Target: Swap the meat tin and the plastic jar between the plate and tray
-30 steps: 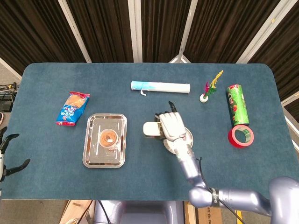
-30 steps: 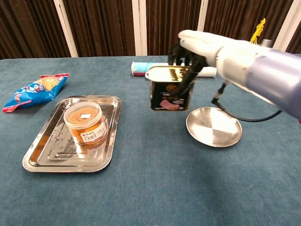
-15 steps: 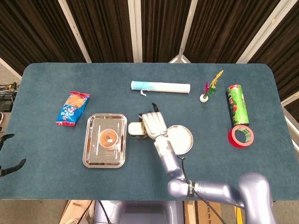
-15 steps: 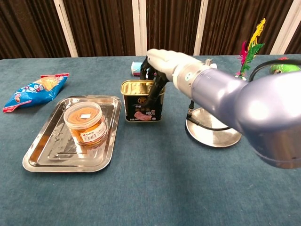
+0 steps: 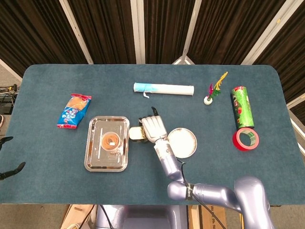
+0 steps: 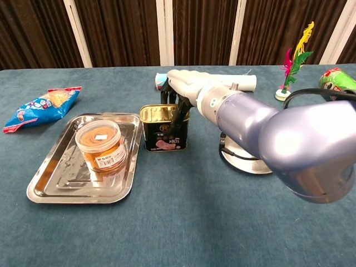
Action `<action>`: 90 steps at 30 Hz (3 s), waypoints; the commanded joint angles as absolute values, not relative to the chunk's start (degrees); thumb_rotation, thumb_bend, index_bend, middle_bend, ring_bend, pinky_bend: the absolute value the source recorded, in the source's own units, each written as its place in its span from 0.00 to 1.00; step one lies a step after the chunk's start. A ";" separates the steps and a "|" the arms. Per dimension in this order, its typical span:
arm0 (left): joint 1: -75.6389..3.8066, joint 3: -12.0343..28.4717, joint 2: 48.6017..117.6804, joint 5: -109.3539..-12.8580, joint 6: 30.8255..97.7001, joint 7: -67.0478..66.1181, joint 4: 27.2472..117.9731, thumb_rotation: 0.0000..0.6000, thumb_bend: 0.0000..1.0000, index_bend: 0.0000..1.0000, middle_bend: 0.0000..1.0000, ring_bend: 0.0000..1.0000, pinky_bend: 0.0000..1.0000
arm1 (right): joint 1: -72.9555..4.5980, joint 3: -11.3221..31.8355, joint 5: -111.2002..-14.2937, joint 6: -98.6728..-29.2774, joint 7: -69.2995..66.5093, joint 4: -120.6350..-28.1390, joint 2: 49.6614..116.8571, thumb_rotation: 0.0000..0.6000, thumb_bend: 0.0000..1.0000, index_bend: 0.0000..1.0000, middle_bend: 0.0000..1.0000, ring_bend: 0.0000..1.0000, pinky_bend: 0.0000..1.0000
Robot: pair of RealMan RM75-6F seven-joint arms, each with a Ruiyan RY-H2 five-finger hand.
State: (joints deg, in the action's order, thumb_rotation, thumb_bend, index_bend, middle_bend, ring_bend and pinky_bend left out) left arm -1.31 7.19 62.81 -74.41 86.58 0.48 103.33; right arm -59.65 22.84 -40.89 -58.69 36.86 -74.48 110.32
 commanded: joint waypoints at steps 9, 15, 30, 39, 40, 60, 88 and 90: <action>-1.34 7.24 63.07 -74.34 86.78 -0.16 103.29 1.00 0.29 0.23 0.00 0.00 0.00 | -59.86 21.42 -30.97 -58.96 45.66 -86.81 101.73 1.00 0.00 0.00 0.00 0.00 0.00; -1.69 6.81 63.34 -76.45 87.01 -0.28 102.52 1.00 0.29 0.23 0.00 0.00 0.00 | -54.15 18.63 -36.40 -67.27 44.74 -99.38 92.34 1.00 0.00 0.00 0.00 0.00 0.00; -5.10 5.64 66.82 -83.89 84.67 1.32 99.09 1.00 0.20 0.21 0.00 0.00 0.00 | -20.27 -5.72 -73.14 -92.22 12.51 -103.34 72.95 1.00 0.00 0.00 0.00 0.00 0.00; -15.80 9.59 67.00 -79.16 70.09 -3.87 103.83 1.00 0.16 0.19 0.00 0.00 0.00 | -15.45 -5.89 -72.45 -90.57 9.41 -99.92 71.27 1.00 0.00 0.00 0.00 0.00 0.00; -17.38 10.12 67.18 -77.79 67.70 -4.53 104.73 1.00 0.15 0.19 0.00 0.00 0.00 | -15.25 -5.57 -72.35 -90.42 9.70 -100.12 71.12 1.00 0.00 0.00 0.00 0.00 0.00; -33.55 11.73 83.94 -58.66 52.15 -13.90 97.12 1.00 0.11 0.18 0.00 0.00 0.00 | -12.04 -1.22 -72.90 -87.72 11.42 -101.54 71.35 1.00 0.00 0.00 0.00 0.00 0.00; -34.42 11.18 83.22 -67.11 57.03 -8.07 98.73 1.00 0.58 0.37 0.36 0.27 0.33 | -8.65 3.29 -74.20 -87.45 9.96 -102.37 72.26 1.00 0.00 0.00 0.00 0.00 0.00; -34.36 10.95 80.91 -68.82 57.53 -8.70 102.66 1.00 0.56 0.36 0.35 0.26 0.33 | -8.40 3.50 -74.51 -87.52 9.47 -102.49 72.10 1.00 0.00 0.00 0.00 0.00 0.00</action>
